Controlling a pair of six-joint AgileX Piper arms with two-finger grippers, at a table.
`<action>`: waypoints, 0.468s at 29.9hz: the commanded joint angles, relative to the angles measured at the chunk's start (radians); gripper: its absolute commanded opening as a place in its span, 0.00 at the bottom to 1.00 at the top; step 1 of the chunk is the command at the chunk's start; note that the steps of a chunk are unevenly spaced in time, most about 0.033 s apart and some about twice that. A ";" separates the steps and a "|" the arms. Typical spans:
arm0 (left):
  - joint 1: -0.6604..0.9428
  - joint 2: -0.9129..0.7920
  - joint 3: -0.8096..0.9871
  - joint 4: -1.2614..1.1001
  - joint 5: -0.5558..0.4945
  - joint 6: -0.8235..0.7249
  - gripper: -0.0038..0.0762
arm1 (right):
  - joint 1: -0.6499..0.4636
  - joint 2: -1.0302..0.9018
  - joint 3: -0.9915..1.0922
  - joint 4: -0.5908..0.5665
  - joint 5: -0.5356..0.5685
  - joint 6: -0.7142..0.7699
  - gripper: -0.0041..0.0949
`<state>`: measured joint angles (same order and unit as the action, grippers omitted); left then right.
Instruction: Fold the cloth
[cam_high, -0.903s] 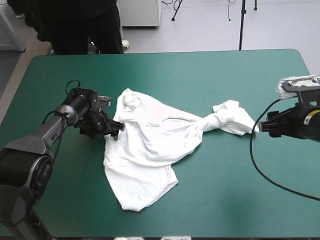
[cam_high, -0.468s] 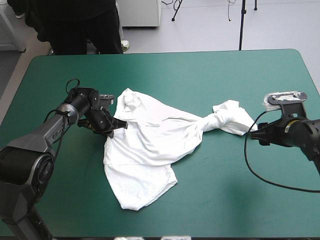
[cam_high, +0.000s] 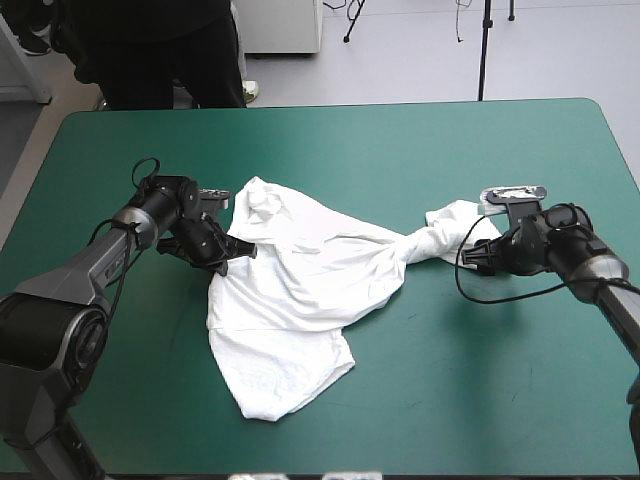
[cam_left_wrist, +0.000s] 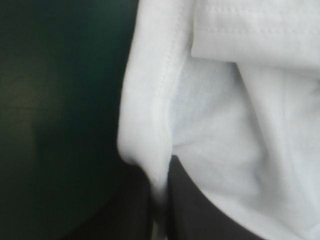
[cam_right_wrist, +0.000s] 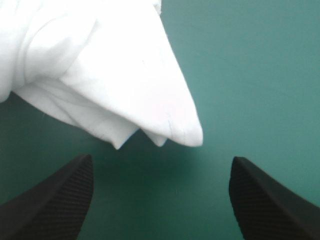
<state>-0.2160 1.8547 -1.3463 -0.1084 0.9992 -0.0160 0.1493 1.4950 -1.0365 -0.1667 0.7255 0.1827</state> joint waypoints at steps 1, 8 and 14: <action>-0.001 -0.014 -0.008 0.005 -0.043 0.005 0.04 | -0.015 0.031 -0.027 -0.005 -0.097 0.005 0.74; -0.001 -0.014 -0.008 0.003 -0.033 0.007 0.04 | -0.065 0.149 -0.027 0.001 -0.151 0.005 0.73; -0.001 -0.014 -0.008 0.003 -0.027 0.007 0.04 | -0.068 0.200 -0.027 0.053 -0.147 -0.023 0.51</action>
<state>-0.2160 1.8555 -1.3463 -0.1108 0.9962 -0.0098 0.0920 1.6888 -1.0542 -0.1208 0.5949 0.1884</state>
